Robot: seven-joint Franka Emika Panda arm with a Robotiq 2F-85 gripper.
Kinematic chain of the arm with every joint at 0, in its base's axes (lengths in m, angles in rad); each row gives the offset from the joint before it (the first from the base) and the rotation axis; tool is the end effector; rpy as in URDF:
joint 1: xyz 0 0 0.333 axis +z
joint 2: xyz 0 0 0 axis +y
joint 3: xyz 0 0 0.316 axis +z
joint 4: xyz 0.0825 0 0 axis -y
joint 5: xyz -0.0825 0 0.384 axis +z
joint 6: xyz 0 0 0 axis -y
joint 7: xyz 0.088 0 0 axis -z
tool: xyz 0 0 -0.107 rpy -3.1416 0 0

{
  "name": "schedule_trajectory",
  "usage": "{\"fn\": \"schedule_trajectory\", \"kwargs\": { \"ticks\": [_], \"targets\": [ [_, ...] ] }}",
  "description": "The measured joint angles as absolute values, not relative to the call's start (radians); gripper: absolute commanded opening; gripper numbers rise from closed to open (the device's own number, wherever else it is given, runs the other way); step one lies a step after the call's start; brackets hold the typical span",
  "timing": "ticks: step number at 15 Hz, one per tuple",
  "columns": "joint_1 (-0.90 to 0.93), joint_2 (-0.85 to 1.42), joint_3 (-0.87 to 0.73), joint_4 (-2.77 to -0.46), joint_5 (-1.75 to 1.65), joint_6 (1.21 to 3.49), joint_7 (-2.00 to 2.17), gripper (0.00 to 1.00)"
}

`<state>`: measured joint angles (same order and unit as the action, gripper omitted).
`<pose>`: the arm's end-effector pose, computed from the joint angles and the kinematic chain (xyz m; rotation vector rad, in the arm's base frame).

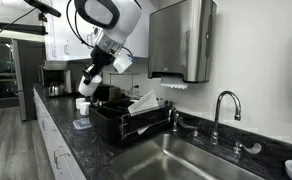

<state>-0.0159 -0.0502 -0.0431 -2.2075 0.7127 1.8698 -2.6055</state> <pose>0.4984 0.0204 0.3969 -1.1555 -2.3488 -0.7679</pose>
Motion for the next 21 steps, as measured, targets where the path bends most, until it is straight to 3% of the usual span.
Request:
{"fn": "schedule_trajectory", "kwargs": {
  "ticks": [8,21],
  "targets": [
    [0.069,-0.05,0.034,-2.046,0.765,1.826,-2.596,0.0],
    [0.059,0.033,0.019,-1.989,0.764,1.827,-2.596,0.0]
  ]
}}
